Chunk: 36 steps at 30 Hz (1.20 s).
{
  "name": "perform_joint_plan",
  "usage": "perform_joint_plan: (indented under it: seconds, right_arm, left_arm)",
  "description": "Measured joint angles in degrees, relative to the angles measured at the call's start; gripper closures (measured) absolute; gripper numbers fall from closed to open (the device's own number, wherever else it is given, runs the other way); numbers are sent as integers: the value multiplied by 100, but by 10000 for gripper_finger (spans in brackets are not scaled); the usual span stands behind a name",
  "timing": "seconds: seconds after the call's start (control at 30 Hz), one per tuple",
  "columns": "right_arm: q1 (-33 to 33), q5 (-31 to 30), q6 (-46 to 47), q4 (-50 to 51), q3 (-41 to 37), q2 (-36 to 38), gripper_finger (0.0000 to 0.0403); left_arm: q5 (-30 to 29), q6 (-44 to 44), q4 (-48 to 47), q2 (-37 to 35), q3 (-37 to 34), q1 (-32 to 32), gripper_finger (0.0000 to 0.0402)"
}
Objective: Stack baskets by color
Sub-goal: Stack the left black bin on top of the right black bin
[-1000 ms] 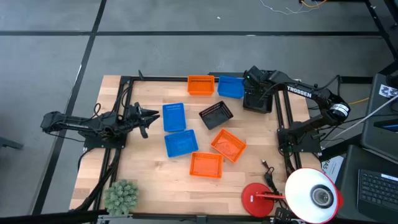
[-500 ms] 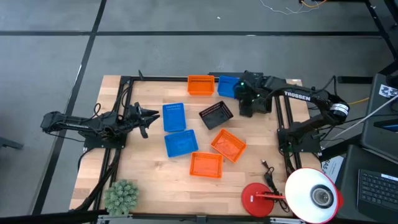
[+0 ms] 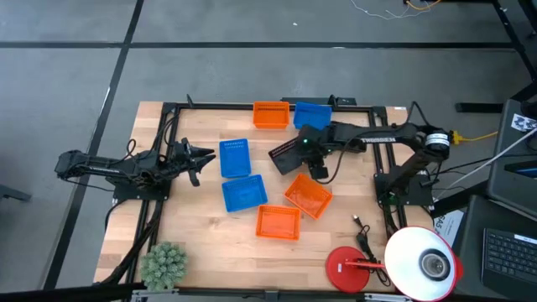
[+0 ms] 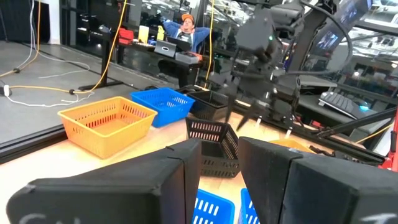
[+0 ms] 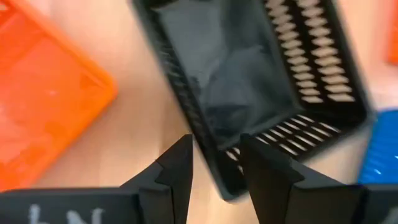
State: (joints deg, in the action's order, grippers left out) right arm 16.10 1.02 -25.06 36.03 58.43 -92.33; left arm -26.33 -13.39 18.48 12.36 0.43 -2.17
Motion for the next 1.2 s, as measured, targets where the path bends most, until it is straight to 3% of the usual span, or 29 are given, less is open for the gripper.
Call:
perform_joint_plan:
  seconds: [0.27, 0.53, 0.6, 0.7, 0.77, 0.97, 1.1, 1.2]
  right_arm:
    - [-138, 13, -92, -5, 0, -68, 271]
    - [-136, -1, -70, -92, -7, -702, 275]
    - [-178, -6, -72, -94, -7, -711, 294]
    - [-370, -133, -149, -83, -9, -579, 365]
    - [-515, -345, -364, -60, -9, -406, 390]
    - [-936, -1495, -21, 399, -7, 398, 398]
    - [-1097, -2066, 985, 1285, -7, 1135, 399]
    - [-1124, -3048, 2252, 2065, -7, 1669, 400]
  left_arm:
    - [1, 2, -1, 0, 0, 0, 303]
    - [2, -2, -3, 0, 0, 1, 303]
    - [2, 0, -2, 0, 0, 1, 303]
    - [2, 0, -2, 0, 0, 0, 303]
    - [2, 2, -4, 0, 0, 0, 303]
    - [2, 2, -4, 0, 0, 0, 303]
    - [2, 2, -4, 0, 0, 1, 303]
    - [2, 2, -4, 0, 0, 0, 303]
